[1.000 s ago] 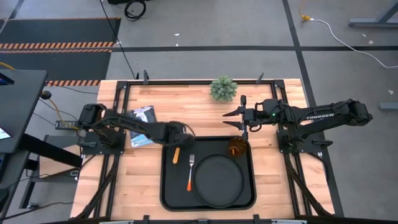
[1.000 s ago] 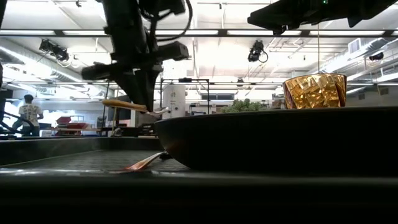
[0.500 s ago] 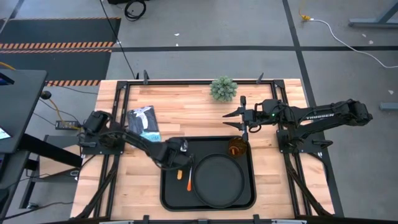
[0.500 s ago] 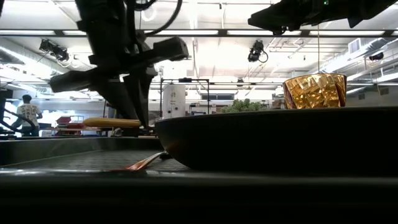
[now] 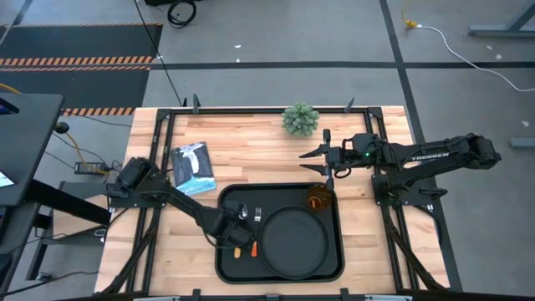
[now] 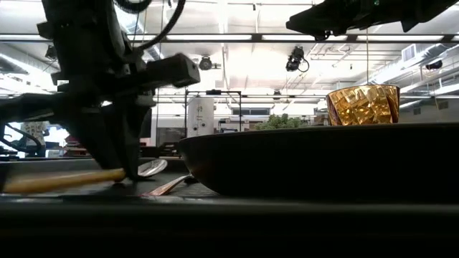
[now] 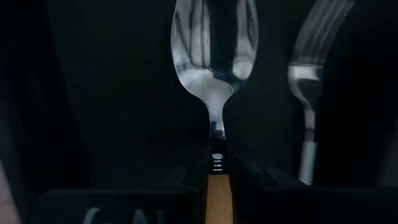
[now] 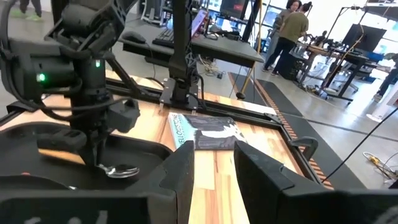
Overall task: Pick and place plate/cup/fork/spoon on tray
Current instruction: Put the yellow spoon on the black tray to the left of the fork, then return to home position
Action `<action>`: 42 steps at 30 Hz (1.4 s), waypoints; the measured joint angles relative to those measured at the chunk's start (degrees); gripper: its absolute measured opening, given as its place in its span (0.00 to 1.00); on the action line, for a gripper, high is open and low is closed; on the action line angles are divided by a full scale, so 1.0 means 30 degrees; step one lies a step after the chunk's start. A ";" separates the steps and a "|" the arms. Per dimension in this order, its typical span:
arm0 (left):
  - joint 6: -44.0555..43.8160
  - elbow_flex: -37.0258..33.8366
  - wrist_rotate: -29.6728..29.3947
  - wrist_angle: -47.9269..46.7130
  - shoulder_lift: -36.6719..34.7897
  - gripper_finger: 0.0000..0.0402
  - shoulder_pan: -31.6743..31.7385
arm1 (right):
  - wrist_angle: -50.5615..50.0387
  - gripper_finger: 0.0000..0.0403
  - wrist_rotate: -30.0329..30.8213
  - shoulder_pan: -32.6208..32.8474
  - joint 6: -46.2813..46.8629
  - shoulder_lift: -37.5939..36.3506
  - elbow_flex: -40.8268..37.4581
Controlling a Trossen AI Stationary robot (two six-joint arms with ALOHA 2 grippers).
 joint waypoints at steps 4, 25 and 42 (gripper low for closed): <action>0.0100 0.0007 0.0353 0.0032 0.0234 0.12 0.0053 | 0.0081 0.30 -0.0007 0.0007 0.0015 0.0000 0.0000; 0.0383 0.0015 -0.0440 0.0215 0.0271 0.44 0.0109 | 0.0043 0.30 -0.0313 0.0015 0.0087 0.0000 0.0000; 0.1235 -0.0044 -0.1105 -0.1363 -0.1402 0.47 0.0109 | 0.0172 0.30 -0.0312 0.0015 -0.0007 0.0000 0.0000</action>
